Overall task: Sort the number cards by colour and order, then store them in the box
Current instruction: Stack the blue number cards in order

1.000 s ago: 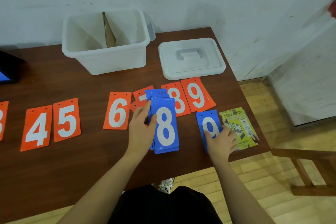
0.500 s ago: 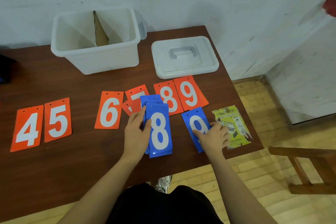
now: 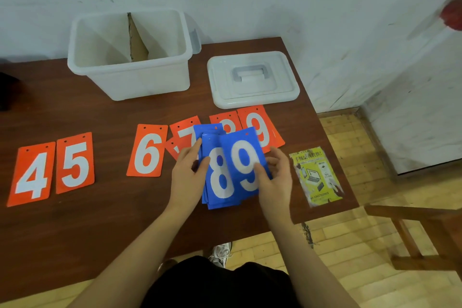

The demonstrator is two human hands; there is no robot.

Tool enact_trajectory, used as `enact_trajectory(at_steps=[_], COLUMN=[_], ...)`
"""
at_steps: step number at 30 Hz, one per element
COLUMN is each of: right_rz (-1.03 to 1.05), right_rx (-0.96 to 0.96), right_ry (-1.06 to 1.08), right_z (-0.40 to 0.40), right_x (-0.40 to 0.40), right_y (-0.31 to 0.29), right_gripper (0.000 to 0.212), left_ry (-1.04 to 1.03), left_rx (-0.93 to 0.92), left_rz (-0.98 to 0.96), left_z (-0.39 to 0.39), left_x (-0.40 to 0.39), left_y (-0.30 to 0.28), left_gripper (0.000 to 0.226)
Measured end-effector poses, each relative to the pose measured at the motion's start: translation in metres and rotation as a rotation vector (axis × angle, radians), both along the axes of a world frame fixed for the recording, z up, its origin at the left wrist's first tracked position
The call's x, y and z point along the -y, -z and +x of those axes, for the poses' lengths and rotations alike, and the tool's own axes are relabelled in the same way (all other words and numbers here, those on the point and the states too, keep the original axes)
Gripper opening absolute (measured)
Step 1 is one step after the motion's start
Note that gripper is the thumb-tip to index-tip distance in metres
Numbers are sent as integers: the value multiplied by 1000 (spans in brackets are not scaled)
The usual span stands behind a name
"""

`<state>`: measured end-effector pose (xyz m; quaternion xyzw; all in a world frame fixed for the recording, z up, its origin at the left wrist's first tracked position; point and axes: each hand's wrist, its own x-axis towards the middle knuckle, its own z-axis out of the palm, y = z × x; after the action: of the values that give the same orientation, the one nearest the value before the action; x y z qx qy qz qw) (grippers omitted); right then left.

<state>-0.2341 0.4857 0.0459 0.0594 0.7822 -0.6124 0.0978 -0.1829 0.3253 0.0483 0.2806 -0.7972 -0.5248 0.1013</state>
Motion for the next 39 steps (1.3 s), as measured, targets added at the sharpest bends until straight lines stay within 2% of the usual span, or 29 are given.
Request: enact_trajectory(at_steps=[5,7,10,13,16,18,20,22,27,30,35,39], right_rz=[145,230,206,71,-32,29,72,21,-36,-47,2,92], right_rx=[-5,-52,-51,-128,-156,-203,-224,-160,-44,-4,-62,-155], right_ry=[-125,-166,-237,-389,-601,-669,-679,-659,-641,-599,-507,-470], right_z=[17,20,21,20,26,34,45,60,101,119,134,140], right_x=[41,47,55,78,112,132,147,160,188,201,216,220], right_y=[9,13,14,3,-10,-7,1,8,12,21,23,22], right_gripper=[34,31,51,65,57,47,37,30,37,30,14,15], left_ry=[-38,-43,-39,14,85,125,137,171,314,421,470,463], left_rx=[-79,-84,-138,-75,78,68,38,50,42,-22,-72,-58], left_rz=[35,-9,-69,-251,-505,-650,-727,-756,-921,-996,-1046,-981], left_z=[8,14,31,52,72,91,112,131,151,154,158,163], left_x=[-1,5,24,49,75,96,119,138,174,184,200,214], left_y=[-8,-9,-16,-28,-36,-35,-28,-22,-7,2,9,11], left_gripper=[40,44,60,65,43,32,25,26,32,24,24,24])
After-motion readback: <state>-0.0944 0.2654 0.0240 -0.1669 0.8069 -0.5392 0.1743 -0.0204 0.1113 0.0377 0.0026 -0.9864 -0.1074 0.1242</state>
